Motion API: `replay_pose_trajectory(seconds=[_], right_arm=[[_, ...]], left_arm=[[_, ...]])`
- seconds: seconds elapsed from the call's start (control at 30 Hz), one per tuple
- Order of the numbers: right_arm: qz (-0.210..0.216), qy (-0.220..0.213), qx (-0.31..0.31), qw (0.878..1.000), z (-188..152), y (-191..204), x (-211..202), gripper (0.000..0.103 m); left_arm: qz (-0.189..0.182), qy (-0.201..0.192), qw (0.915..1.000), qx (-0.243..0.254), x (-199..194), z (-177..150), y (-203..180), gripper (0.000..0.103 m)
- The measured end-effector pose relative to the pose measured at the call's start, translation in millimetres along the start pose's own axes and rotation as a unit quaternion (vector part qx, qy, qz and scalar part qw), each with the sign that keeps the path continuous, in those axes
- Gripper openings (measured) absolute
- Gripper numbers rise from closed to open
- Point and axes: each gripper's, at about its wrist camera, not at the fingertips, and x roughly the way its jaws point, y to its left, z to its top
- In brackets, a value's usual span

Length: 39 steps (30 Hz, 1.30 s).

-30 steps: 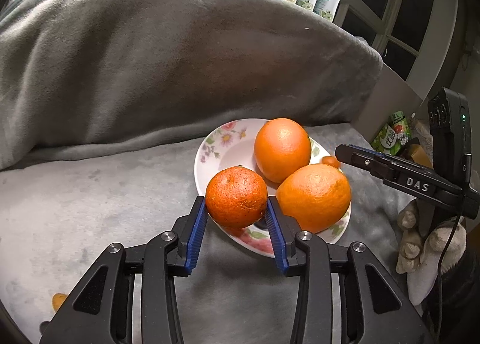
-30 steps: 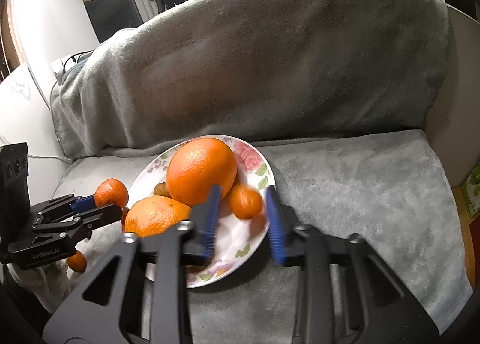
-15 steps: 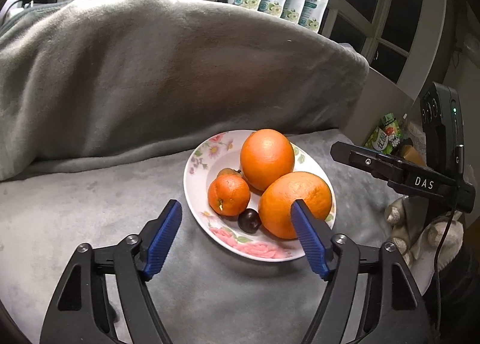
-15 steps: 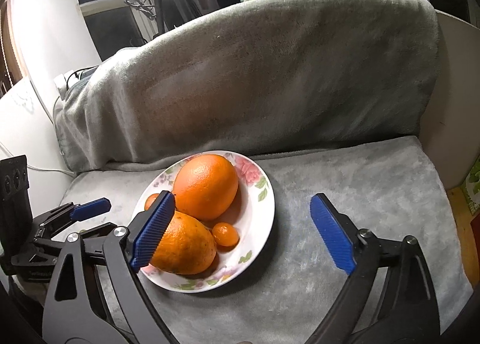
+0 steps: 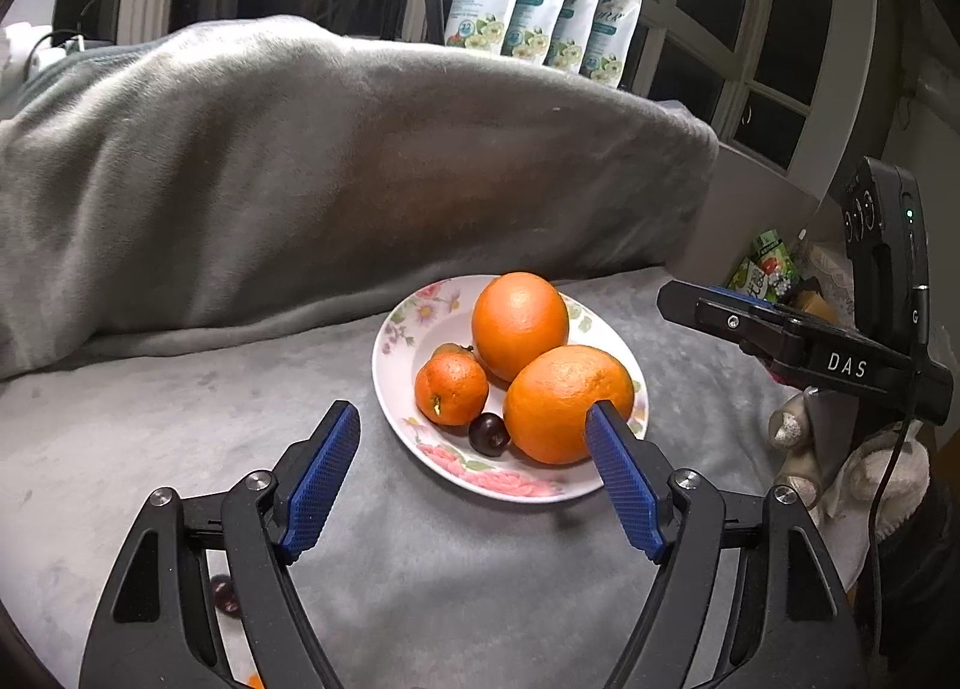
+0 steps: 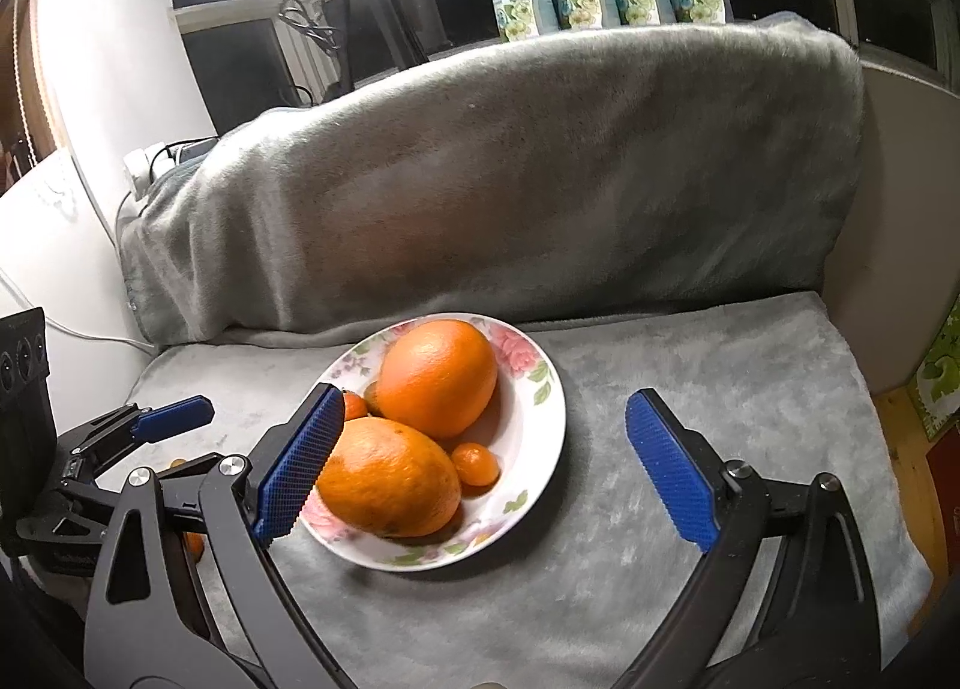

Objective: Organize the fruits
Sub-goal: 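Move the left gripper to a dark plum while the right gripper approaches a dark cherry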

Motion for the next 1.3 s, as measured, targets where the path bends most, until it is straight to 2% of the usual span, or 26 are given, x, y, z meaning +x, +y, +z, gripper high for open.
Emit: replay_pose_trajectory(seconds=[0.27, 0.47, 0.5, 0.57, 1.07, 1.3], right_arm=[[0.01, -0.024, -0.008, 1.0, -4.9, 19.6, -20.2, 0.097], [0.012, -0.042, -0.029, 0.999, -7.8, 40.3, -32.6, 0.098], [0.012, -0.041, -0.031, 0.999, -7.6, 43.1, -32.7, 0.103], [0.016, -0.043, -0.036, 0.998, -8.6, 50.1, -34.2, 0.103], [0.055, 0.002, -0.109, 0.993, -20.1, 110.5, -17.7, 0.103], [0.089, 0.032, -0.146, 0.985, -27.7, 145.2, 0.3, 0.103]], left_arm=[[0.003, -0.011, 0.9999, -0.006, -26.8, -8.7, 5.1, 0.078], [0.028, -0.023, 0.9992, -0.018, -52.8, -20.0, 24.9, 0.078], [0.033, -0.024, 0.999, -0.02, -55.9, -21.8, 28.0, 0.078], [0.043, -0.025, 0.9985, -0.024, -63.0, -25.8, 37.0, 0.078], [0.129, -0.041, 0.9874, -0.083, -113.8, -60.4, 114.8, 0.078], [0.138, -0.031, 0.9839, -0.109, -121.4, -84.9, 135.8, 0.077]])
